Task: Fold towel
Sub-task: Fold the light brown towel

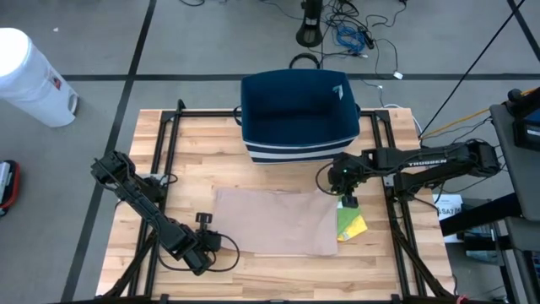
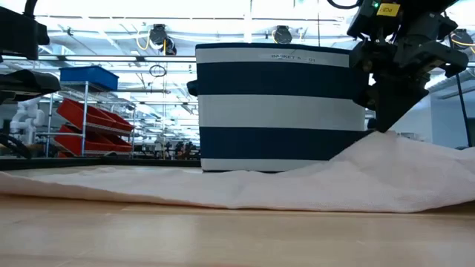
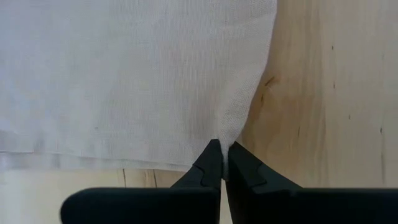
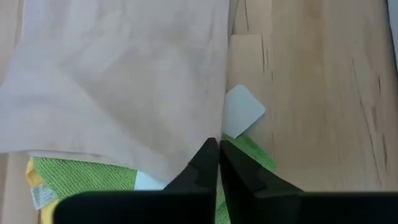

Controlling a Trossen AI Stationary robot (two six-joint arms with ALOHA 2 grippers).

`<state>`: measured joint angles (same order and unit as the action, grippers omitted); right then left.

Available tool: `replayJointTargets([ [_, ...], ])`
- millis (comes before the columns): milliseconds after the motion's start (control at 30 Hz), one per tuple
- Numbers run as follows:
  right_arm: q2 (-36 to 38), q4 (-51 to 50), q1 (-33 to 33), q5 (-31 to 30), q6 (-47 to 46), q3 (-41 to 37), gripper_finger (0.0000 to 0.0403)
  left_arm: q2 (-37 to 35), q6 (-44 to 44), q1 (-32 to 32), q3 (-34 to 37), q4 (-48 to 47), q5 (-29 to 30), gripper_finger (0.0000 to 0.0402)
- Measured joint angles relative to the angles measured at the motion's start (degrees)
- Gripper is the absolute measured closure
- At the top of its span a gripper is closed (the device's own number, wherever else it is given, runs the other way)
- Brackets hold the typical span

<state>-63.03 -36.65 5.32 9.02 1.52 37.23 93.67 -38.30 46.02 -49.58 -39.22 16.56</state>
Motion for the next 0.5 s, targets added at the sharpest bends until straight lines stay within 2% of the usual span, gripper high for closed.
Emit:
replayJointTargets([
  [133,0.0,0.0,0.0,-0.4,0.0,0.0,0.0353,0.0,-0.3,0.0,0.0,0.0,0.0,0.0396],
  [367,1.5,0.6,0.0,-1.8,-2.7,0.1,0.0227,0.0,-1.5,0.0,0.0,-0.1,-2.5,0.0396],
  [500,2.5,4.1,-0.7,-0.6,-4.8,0.1,0.0187,0.0,-2.2,0.0,0.0,-0.1,-4.3,0.0396],
])
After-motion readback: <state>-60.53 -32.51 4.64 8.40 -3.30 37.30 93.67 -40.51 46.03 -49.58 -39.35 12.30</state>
